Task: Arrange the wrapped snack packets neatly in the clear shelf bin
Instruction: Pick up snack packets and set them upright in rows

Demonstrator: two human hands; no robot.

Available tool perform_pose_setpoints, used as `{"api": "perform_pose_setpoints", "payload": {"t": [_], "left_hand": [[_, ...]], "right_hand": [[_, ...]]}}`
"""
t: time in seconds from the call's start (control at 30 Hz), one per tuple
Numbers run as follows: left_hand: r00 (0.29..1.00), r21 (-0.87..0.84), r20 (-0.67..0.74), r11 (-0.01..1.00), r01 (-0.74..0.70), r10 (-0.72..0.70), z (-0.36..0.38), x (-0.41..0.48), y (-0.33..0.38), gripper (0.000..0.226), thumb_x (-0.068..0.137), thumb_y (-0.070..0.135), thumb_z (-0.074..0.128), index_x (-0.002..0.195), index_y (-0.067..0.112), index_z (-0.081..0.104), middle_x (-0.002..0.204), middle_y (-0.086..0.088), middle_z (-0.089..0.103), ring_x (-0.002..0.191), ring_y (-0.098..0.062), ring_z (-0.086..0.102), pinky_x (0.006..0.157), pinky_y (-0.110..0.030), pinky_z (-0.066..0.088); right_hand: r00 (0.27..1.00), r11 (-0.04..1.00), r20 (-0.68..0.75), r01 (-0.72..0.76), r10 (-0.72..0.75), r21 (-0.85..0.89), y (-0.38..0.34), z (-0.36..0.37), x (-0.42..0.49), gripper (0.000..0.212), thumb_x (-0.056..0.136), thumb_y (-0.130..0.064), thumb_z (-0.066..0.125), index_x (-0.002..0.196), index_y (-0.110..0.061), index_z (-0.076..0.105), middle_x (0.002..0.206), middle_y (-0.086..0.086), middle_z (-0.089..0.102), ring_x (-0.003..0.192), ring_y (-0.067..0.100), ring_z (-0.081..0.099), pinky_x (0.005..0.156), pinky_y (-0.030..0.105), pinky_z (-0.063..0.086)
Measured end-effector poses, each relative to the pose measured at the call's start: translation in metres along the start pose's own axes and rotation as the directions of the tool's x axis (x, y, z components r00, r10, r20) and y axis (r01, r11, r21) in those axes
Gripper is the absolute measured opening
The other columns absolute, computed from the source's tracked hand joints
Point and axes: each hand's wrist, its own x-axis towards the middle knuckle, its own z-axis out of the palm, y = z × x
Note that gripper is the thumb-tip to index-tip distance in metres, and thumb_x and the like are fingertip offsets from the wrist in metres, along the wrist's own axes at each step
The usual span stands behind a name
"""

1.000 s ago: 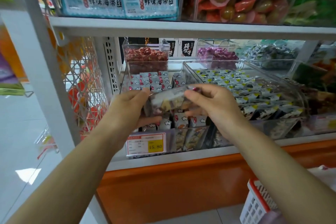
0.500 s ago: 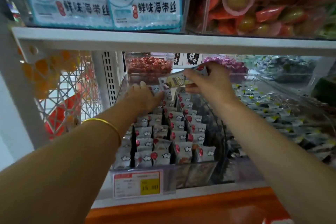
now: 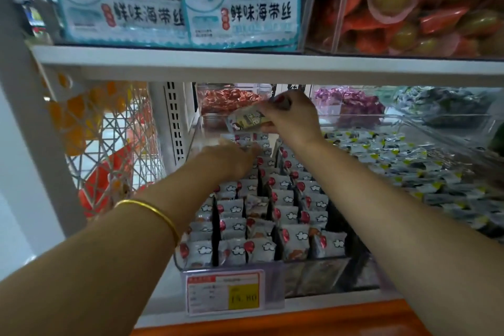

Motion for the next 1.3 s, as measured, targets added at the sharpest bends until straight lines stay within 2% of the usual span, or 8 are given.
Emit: {"api": "perform_pose_setpoints", "payload": {"t": [0.13, 0.23, 0.37, 0.47, 0.63, 0.87, 1.07, 1.3], "left_hand": [[0.999, 0.062, -0.035, 0.997, 0.036, -0.034, 0.003, -0.015, -0.001, 0.087, 0.09, 0.066, 0.014, 0.147, 0.001, 0.005, 0.148, -0.027, 0.026, 0.133, -0.042, 0.028, 0.11, -0.047, 0.026], [1.0, 0.116, -0.019, 0.993, -0.003, 0.005, -0.001, -0.029, 0.0, 0.076, 0.094, 0.06, 0.018, 0.149, 0.01, 0.008, 0.153, -0.024, 0.012, 0.139, -0.041, 0.017, 0.113, -0.048, 0.02], [0.992, 0.38, -0.009, 0.918, -0.11, 0.123, -0.007, -0.055, 0.003, 0.059, 0.1, 0.045, 0.021, 0.149, 0.015, 0.007, 0.156, -0.02, 0.004, 0.142, -0.041, 0.005, 0.115, -0.052, 0.007], [0.988, 0.568, -0.069, 0.82, -0.077, 0.14, -0.01, -0.078, -0.002, 0.069, 0.097, 0.054, 0.01, 0.148, 0.008, 0.001, 0.157, -0.016, 0.004, 0.143, -0.036, -0.003, 0.113, -0.051, -0.008], [0.988, 0.66, -0.046, 0.747, -0.08, 0.147, -0.011, -0.108, -0.02, 0.071, 0.096, 0.052, 0.002, 0.146, 0.004, -0.007, 0.156, -0.017, -0.005, 0.142, -0.034, -0.014, 0.112, -0.055, -0.01], [0.963, 0.488, -0.155, 0.864, -0.121, 0.223, -0.001, -0.123, -0.037, 0.069, 0.097, 0.051, 0.009, 0.148, 0.004, 0.002, 0.156, -0.018, -0.005, 0.143, -0.031, -0.012, 0.116, -0.043, -0.003], [0.892, 0.231, -0.276, 0.925, -0.301, 0.359, 0.003, -0.125, -0.048, 0.058, 0.098, 0.042, 0.025, 0.143, 0.005, 0.026, 0.156, -0.014, 0.011, 0.144, -0.027, -0.002, 0.117, -0.038, 0.005], [0.844, 0.15, -0.378, 0.924, -0.351, 0.381, 0.029, -0.153, -0.057, 0.052, 0.099, 0.038, 0.023, 0.145, 0.014, 0.025, 0.158, -0.004, 0.006, 0.144, -0.018, -0.01, 0.117, -0.046, 0.002]], "right_hand": [[0.989, 0.975, 0.087, 0.132, -0.119, -0.176, -0.002, 0.033, 0.018, 0.025, 0.084, -0.022, 0.069, 0.092, -0.003, 0.055, 0.094, 0.009, 0.061, 0.09, 0.027, 0.064, 0.081, 0.041, 0.054], [0.962, 0.89, 0.202, 0.25, -0.184, -0.381, -0.002, 0.054, 0.029, 0.021, 0.083, -0.025, 0.068, 0.088, -0.008, 0.056, 0.083, 0.0, 0.055, 0.081, 0.015, 0.055, 0.066, 0.02, 0.045], [0.923, 0.826, 0.374, 0.277, -0.088, -0.491, 0.001, 0.074, 0.039, 0.016, 0.085, -0.022, 0.066, 0.087, -0.01, 0.057, 0.075, -0.003, 0.051, 0.072, 0.011, 0.049, 0.058, 0.019, 0.035], [0.851, 0.787, 0.523, 0.298, 0.037, -0.54, 0.004, 0.078, 0.04, 0.014, 0.093, -0.015, 0.053, 0.093, -0.003, 0.058, 0.081, 0.003, 0.054, 0.074, 0.015, 0.05, 0.055, 0.021, 0.032], [0.906, 0.789, 0.42, 0.3, -0.059, -0.536, 0.005, 0.069, 0.035, 0.015, 0.092, -0.002, 0.046, 0.104, -0.004, 0.054, 0.113, 0.012, 0.059, 0.089, 0.017, 0.053, 0.07, 0.026, 0.042], [0.931, 0.888, 0.35, 0.248, -0.107, -0.388, 0.003, 0.054, 0.001, 0.021, 0.094, -0.001, 0.042, 0.11, -0.006, 0.055, 0.105, 0.008, 0.061, 0.088, 0.018, 0.056, 0.057, 0.018, 0.035], [0.952, 0.936, 0.268, 0.222, -0.148, -0.274, -0.01, 0.007, -0.074, 0.015, 0.092, -0.006, 0.052, 0.099, -0.016, 0.06, 0.099, 0.0, 0.064, 0.086, 0.007, 0.059, 0.068, 0.01, 0.043], [0.908, 0.912, 0.405, 0.255, -0.111, -0.322, -0.017, -0.035, -0.145, 0.018, 0.084, -0.007, 0.065, 0.082, -0.025, 0.067, 0.08, -0.018, 0.061, 0.071, -0.009, 0.055, 0.064, 0.0, 0.041]]}}
